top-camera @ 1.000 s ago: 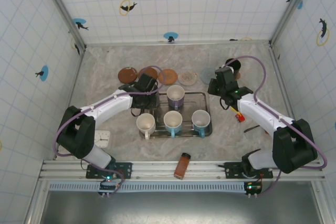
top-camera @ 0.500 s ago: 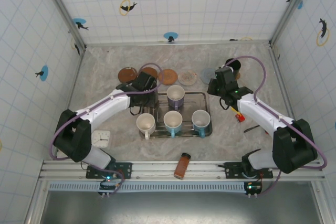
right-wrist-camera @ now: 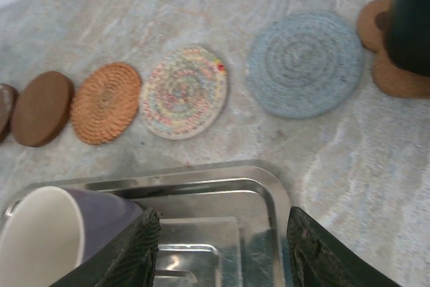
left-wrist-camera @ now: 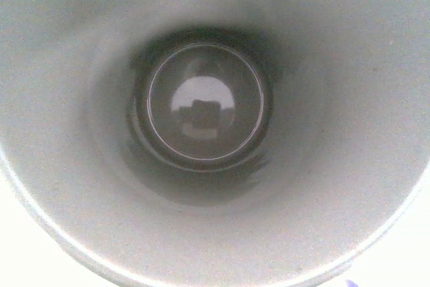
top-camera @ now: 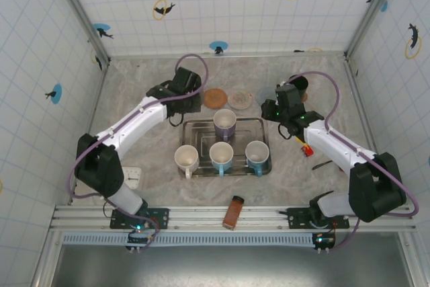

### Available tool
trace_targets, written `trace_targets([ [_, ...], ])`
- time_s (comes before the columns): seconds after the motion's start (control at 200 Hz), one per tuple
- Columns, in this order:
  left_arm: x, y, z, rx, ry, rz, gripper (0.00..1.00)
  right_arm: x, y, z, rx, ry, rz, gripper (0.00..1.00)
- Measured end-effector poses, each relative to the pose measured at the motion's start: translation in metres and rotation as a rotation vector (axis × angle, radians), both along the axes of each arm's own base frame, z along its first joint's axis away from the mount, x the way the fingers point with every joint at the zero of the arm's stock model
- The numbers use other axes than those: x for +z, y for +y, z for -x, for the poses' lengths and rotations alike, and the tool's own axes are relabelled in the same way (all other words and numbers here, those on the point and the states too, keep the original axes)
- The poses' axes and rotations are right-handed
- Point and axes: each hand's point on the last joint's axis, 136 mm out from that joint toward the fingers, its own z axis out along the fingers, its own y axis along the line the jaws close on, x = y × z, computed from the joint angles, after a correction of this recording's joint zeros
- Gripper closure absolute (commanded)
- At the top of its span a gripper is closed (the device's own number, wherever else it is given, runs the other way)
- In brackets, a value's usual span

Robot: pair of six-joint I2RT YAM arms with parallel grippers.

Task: Place the cup by the coaster

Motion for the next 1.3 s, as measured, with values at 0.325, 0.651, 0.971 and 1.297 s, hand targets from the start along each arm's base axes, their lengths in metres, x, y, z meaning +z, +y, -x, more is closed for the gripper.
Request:
trace_targets([
  [0.325, -0.003, 0.04, -0.068, 0.131, 0.016, -0.066, 1.0, -0.008, 0.018, -0.003, 0.067, 0.017, -0.054, 0.49],
  [0.651, -0.031, 0.086, -0.092, 0.223, 0.085, -0.096, 1.0, -0.029, 0.026, -0.006, 0.096, 0.072, -0.047, 0.5],
  [0.971, -0.051, 0.1, -0.092, 0.249, 0.117, -0.088, 1.0, -0.03, 0.033, -0.013, 0.108, 0.08, -0.056, 0.51],
  [1.297, -0.081, 0.117, -0.081, 0.276, 0.165, -0.1, 1.0, -0.039, 0.034, -0.013, 0.111, 0.104, -0.051, 0.52],
])
